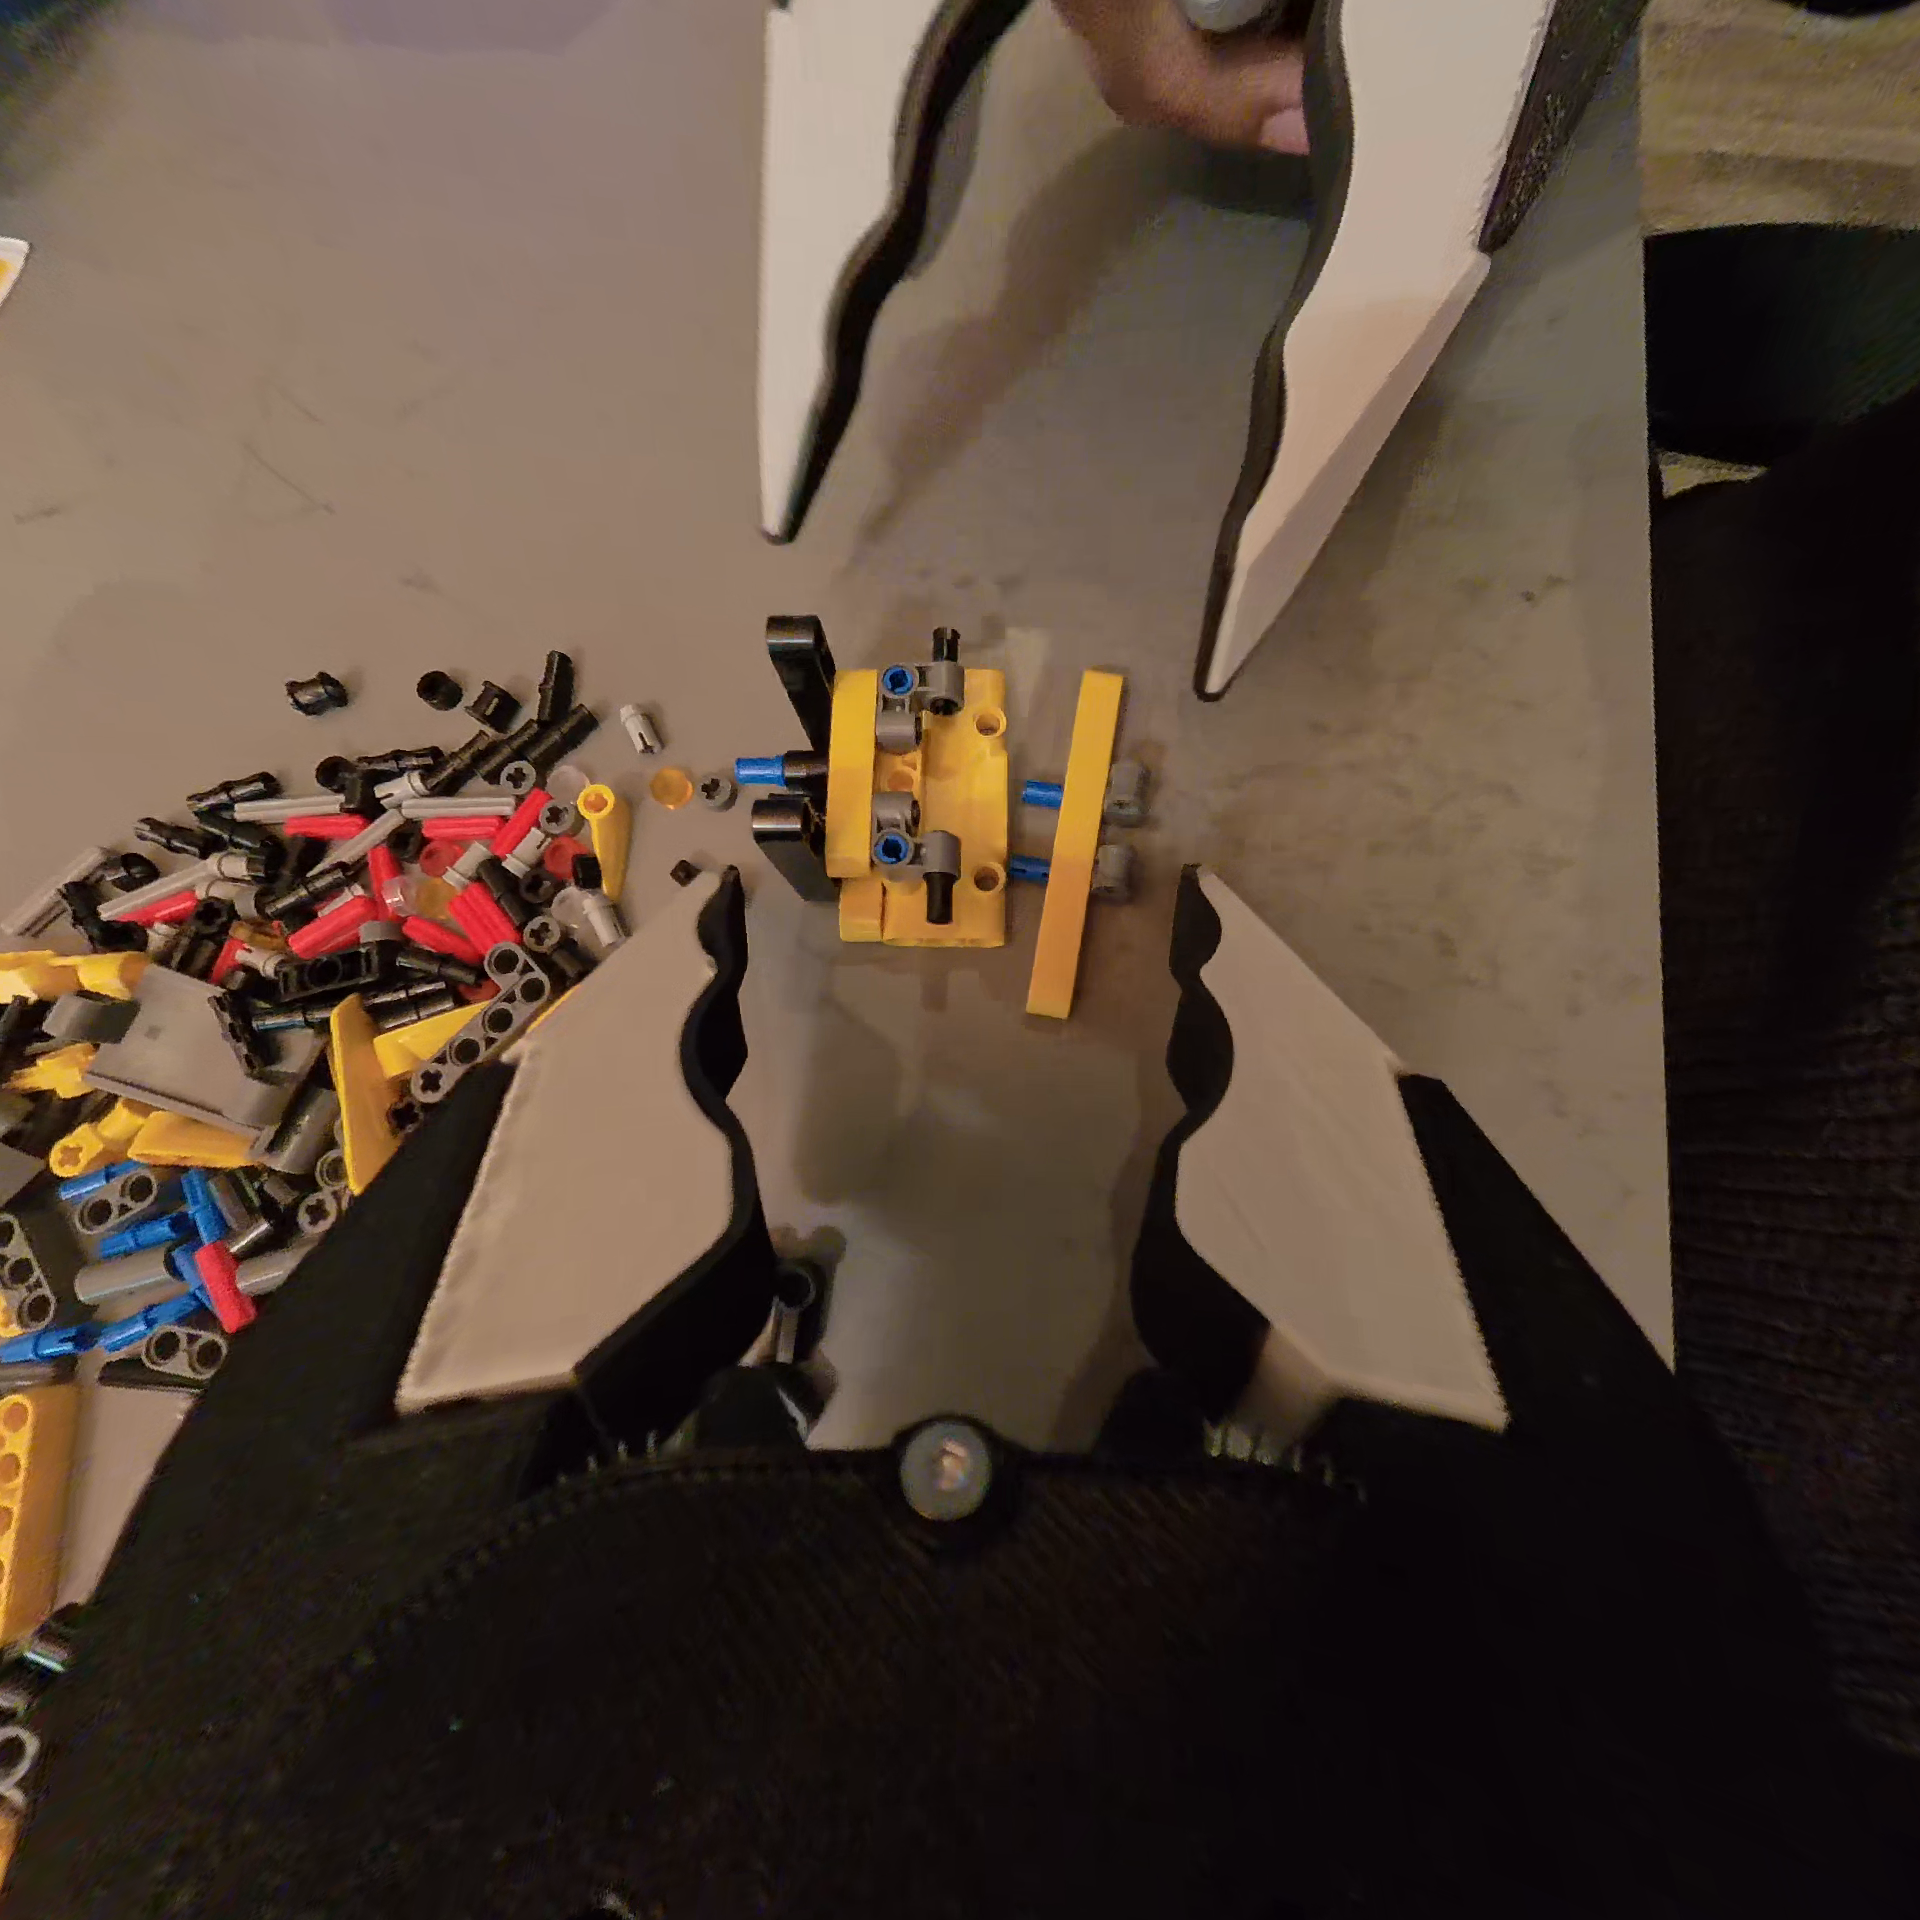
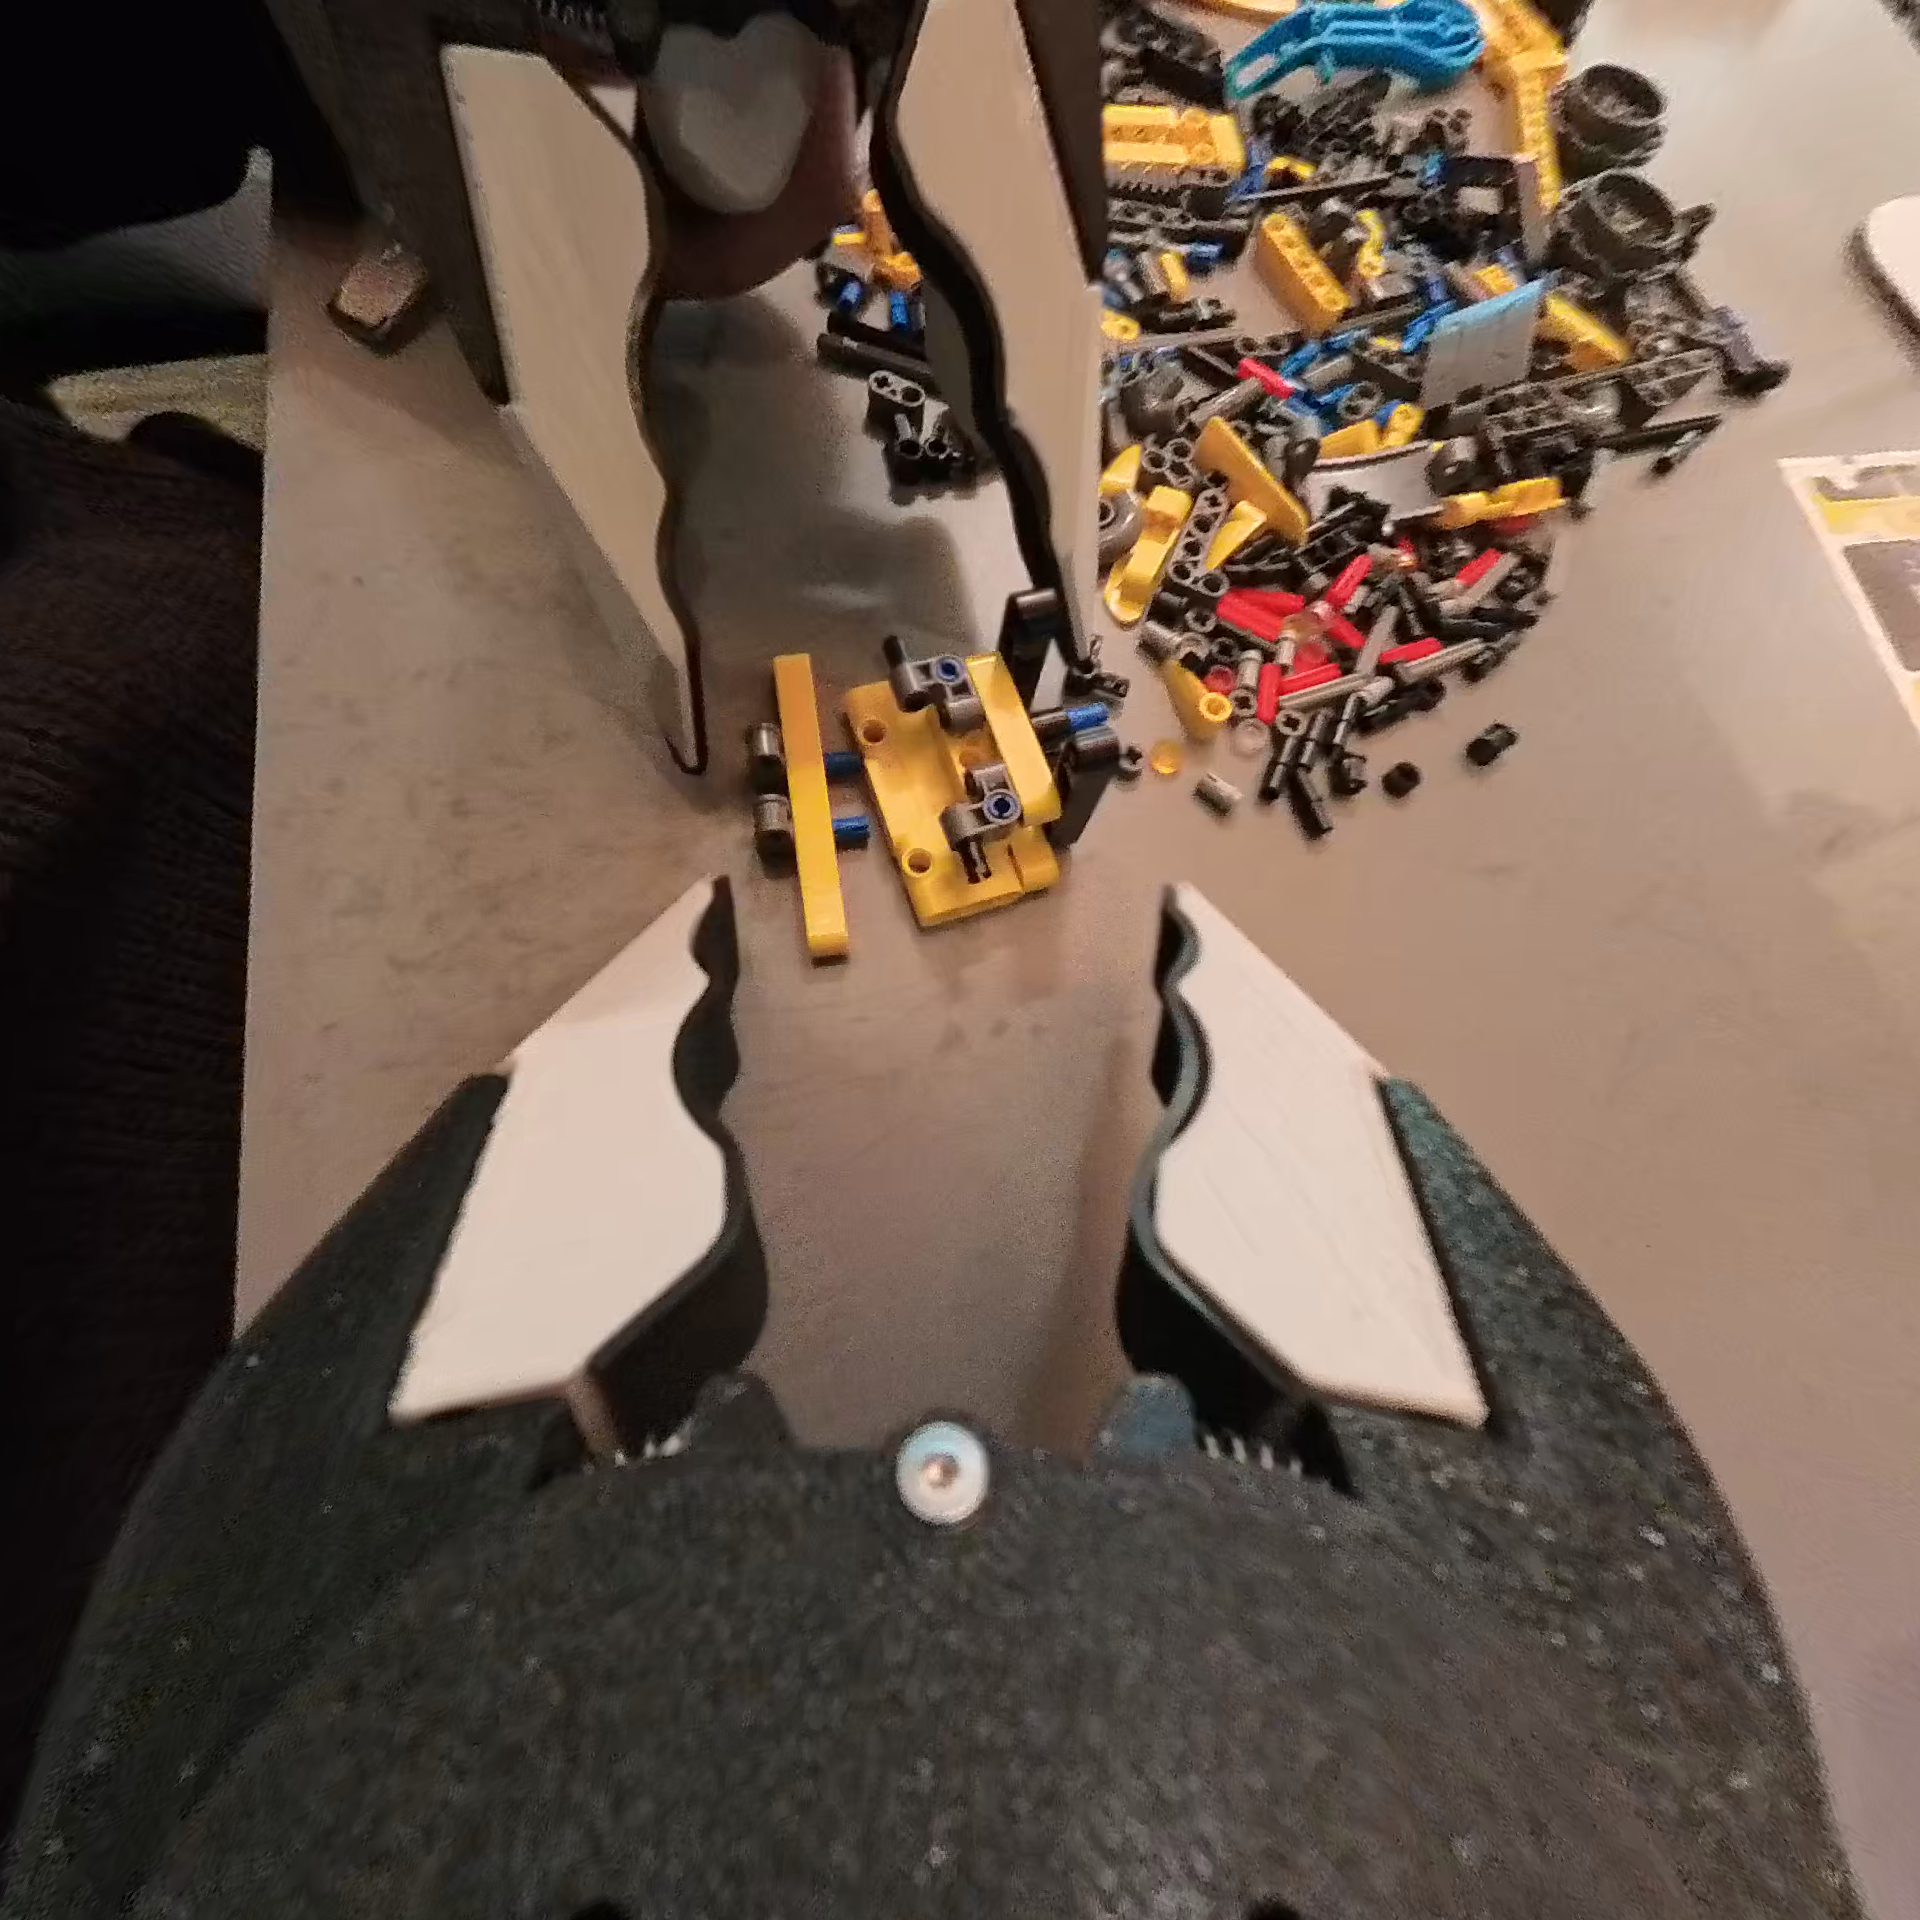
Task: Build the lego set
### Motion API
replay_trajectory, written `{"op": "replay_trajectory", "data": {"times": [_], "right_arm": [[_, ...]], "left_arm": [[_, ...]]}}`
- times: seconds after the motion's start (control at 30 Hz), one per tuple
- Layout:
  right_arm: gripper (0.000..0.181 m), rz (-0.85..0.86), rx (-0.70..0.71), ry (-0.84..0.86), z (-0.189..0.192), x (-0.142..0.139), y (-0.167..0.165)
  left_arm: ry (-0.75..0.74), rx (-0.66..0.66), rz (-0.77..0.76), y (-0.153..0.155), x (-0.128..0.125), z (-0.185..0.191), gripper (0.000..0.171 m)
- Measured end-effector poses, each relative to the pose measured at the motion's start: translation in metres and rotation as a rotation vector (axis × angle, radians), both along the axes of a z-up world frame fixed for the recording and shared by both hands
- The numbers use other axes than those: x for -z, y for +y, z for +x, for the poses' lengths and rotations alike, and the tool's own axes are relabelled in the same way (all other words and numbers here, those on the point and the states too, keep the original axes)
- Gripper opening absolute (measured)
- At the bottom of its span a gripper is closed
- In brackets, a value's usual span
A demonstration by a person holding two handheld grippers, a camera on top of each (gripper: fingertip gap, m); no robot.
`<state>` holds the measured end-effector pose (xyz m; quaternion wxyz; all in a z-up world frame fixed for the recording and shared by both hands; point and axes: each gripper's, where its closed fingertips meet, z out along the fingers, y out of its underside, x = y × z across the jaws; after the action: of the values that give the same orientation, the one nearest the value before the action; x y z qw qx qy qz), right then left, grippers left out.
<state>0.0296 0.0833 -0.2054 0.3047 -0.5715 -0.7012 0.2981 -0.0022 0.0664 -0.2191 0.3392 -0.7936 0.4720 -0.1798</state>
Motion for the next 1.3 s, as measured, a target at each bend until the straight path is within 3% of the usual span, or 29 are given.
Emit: {"op": "replay_trajectory", "data": {"times": [0.1,0.27,0.37,0.97,1.3], "right_arm": [[0.088,-0.015,-0.068,-0.071,-0.005,0.016,0.003],[0.066,-0.028,-0.179,-0.083,-0.015,0.019,-0.009],[0.063,-0.017,-0.179,-0.076,-0.015,0.018,-0.01],[0.057,0.002,-0.167,-0.068,-0.016,0.018,-0.01],[0.069,-0.003,-0.154,-0.071,-0.017,0.018,-0.01]], "left_arm": [[0.018,0.01,-0.008,0.002,0.003,-0.002,0.078],[0.001,0.014,-0.014,0.003,0.002,-0.002,0.074],[-0.004,0.03,-0.047,-0.001,0.006,-0.002,0.066],[-0.011,0.045,-0.041,-0.005,0.007,-0.001,0.064],[-0.001,0.032,-0.03,-0.003,0.008,-0.002,0.061]]}}
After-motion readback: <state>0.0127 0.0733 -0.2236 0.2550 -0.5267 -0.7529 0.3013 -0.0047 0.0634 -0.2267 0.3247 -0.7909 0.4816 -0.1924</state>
